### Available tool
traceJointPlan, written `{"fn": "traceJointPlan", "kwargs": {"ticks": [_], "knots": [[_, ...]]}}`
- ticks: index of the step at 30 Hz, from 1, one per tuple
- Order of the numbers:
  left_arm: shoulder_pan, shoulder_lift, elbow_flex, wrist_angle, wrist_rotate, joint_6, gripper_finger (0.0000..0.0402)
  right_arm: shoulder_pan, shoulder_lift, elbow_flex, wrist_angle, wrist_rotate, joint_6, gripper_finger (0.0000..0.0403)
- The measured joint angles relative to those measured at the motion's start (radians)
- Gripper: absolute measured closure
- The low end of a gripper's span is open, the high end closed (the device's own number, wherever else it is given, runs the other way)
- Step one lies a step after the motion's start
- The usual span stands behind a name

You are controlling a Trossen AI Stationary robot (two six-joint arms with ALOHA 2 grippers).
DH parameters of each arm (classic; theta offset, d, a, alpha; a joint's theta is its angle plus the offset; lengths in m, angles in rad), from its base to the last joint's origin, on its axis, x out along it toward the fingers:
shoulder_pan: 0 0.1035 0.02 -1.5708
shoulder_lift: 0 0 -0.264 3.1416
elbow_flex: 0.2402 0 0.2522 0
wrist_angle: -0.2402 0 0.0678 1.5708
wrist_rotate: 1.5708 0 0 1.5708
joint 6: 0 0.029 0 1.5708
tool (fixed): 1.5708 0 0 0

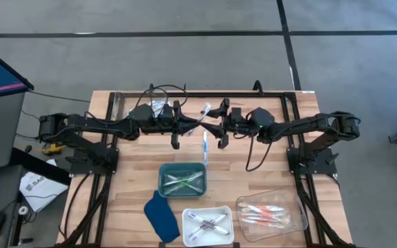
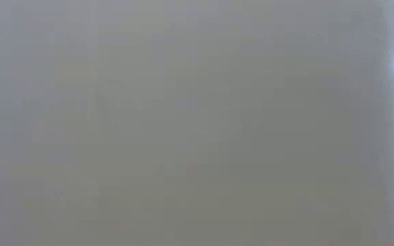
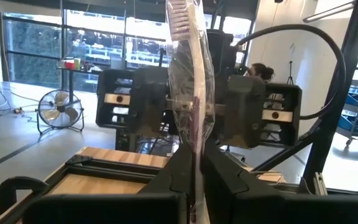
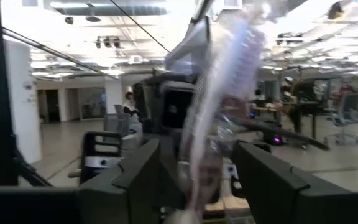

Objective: Pick & Place Toothbrushes
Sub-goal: Put the purple toothbrush into the white bin

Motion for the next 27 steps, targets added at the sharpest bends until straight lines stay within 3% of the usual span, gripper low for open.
{"fn": "traceJointPlan", "kwargs": {"ticks": [6,27], "knots": [[0.000,0.000,0.000,-0.002,0.000,0.000,0.0390,-0.001,0.000,0.000,-0.015,0.028,0.000,0.0224],[-0.008,0.021,0.001,0.018,-0.019,-0.002,0.0390,0.000,0.000,0.000,-0.015,0.025,0.002,0.0218]]}}
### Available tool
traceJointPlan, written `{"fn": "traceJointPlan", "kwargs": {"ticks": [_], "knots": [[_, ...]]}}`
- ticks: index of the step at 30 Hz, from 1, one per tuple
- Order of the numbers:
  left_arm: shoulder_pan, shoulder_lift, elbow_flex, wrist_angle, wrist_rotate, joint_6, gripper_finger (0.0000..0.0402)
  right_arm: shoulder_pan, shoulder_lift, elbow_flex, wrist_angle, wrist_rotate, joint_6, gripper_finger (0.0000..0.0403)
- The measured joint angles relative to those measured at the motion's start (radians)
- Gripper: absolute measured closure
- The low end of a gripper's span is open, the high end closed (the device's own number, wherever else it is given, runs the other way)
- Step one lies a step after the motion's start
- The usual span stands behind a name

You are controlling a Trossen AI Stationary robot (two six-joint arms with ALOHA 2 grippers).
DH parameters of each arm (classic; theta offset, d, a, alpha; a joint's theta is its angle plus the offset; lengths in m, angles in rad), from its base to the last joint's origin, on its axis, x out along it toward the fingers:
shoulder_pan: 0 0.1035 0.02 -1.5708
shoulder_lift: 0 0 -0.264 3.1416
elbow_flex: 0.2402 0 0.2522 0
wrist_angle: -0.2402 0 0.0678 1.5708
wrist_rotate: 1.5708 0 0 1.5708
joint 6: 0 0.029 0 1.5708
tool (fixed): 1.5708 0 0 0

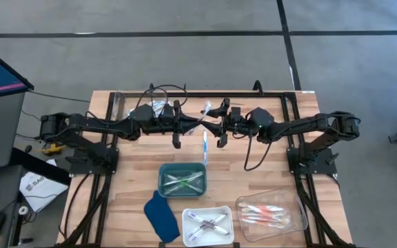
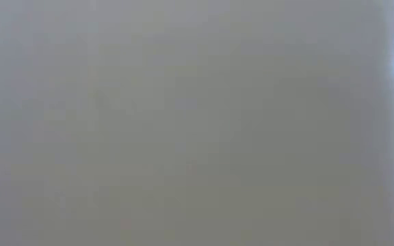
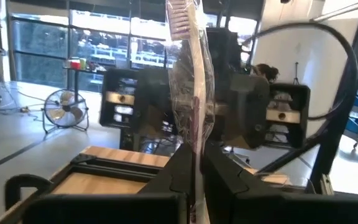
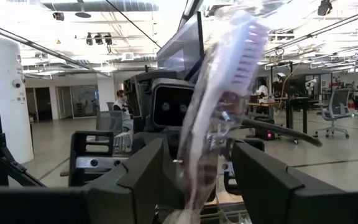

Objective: Pick & Place Toothbrushes
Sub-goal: Put the purple toothbrush into the white bin

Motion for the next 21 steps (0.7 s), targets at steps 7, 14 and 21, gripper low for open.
{"fn": "traceJointPlan", "kwargs": {"ticks": [7,14,21], "knots": [[0.006,0.024,0.005,0.039,-0.005,0.005,0.0390,0.001,0.000,0.000,-0.009,0.000,0.000,0.0210],[0.013,0.029,0.005,0.044,-0.005,0.005,0.0390,0.001,0.000,0.000,-0.014,-0.001,0.000,0.0220],[0.014,0.029,0.005,0.049,-0.007,0.008,0.0390,-0.001,0.000,0.000,-0.035,-0.001,0.000,0.0266]]}}
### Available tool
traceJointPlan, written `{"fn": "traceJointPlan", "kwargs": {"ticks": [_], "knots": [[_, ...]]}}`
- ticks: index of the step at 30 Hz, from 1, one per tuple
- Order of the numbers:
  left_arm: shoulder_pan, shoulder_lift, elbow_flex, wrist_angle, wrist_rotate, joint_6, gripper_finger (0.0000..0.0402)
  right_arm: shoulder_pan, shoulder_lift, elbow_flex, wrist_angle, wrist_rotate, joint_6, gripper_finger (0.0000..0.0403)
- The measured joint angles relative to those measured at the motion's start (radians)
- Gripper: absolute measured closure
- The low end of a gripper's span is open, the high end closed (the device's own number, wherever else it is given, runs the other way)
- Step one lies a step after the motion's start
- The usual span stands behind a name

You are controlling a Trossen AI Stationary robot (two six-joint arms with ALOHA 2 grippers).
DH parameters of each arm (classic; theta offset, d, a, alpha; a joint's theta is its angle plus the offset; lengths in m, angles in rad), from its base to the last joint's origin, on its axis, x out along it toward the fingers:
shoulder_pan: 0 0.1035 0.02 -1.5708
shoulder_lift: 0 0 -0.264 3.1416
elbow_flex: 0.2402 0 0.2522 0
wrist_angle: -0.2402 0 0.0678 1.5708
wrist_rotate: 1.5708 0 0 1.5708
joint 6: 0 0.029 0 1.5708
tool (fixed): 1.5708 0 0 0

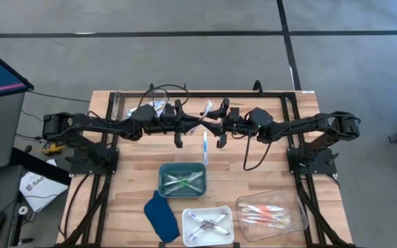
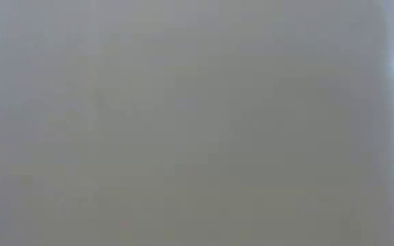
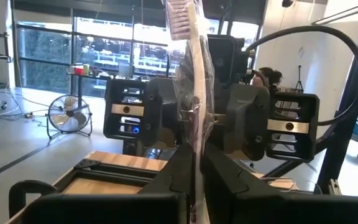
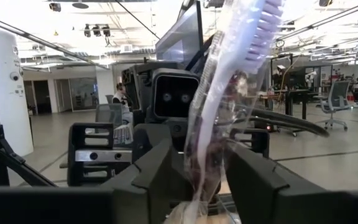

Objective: Pick & Place Toothbrushes
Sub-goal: Put the purple toothbrush into the white bin

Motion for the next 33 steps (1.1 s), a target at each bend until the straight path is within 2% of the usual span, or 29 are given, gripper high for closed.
{"fn": "traceJointPlan", "kwargs": {"ticks": [6,15,21,28,33], "knots": [[0.000,0.000,0.000,-0.004,0.000,-0.001,0.0390,0.000,0.000,0.000,0.000,0.000,-0.003,0.0308],[0.000,0.000,0.000,-0.007,0.000,-0.004,0.0387,0.000,0.000,0.000,-0.003,0.000,-0.003,0.0340],[0.000,0.000,0.000,-0.008,0.003,-0.011,0.0376,0.000,0.000,0.000,-0.012,0.000,-0.004,0.0388],[0.000,-0.007,-0.010,-0.047,0.001,-0.010,0.0369,0.002,0.000,0.000,-0.042,-0.001,-0.011,0.0381],[0.000,-0.008,-0.010,-0.105,0.042,-0.008,0.0342,0.003,-0.002,-0.001,-0.050,-0.002,-0.011,0.0392]]}}
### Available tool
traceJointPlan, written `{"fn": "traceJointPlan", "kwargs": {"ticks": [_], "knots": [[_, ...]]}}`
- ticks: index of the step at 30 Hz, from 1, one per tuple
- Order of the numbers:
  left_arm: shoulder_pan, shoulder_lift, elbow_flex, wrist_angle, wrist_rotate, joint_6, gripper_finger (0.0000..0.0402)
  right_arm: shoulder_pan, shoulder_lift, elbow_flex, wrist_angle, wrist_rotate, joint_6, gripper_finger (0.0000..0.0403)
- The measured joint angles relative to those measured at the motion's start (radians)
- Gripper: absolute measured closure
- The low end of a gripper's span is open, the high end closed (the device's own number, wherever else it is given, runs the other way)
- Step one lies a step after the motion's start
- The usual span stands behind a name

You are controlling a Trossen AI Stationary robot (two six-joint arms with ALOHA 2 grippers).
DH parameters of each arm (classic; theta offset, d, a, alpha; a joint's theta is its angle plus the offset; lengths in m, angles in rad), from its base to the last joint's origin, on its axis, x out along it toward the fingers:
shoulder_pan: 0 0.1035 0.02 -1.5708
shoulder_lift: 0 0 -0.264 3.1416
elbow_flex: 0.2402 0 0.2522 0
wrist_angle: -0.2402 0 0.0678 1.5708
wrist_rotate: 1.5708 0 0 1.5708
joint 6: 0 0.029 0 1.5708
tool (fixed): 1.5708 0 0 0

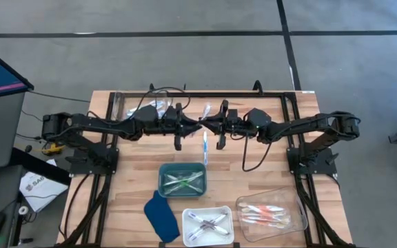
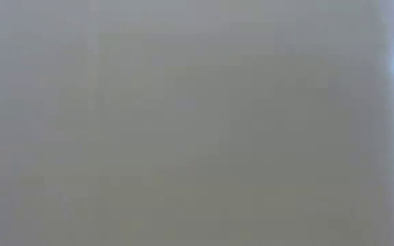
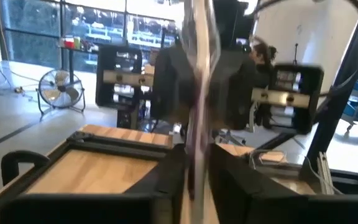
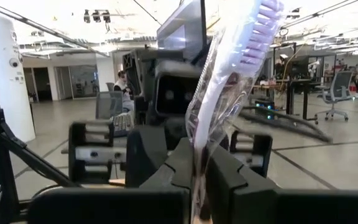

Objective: Pick & Place Toothbrushes
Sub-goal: Put the purple toothbrush into the white bin

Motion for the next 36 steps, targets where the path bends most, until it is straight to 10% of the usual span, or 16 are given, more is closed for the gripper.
{"fn": "traceJointPlan", "kwargs": {"ticks": [17,36], "knots": [[-0.008,-0.201,-0.001,-0.376,-0.021,0.109,0.0086,0.001,-0.002,0.008,-0.058,0.001,0.036,0.0392],[-0.007,-0.396,-0.001,-0.831,-0.175,0.109,0.0087,0.265,0.001,0.523,-1.053,0.160,0.142,0.0392]]}}
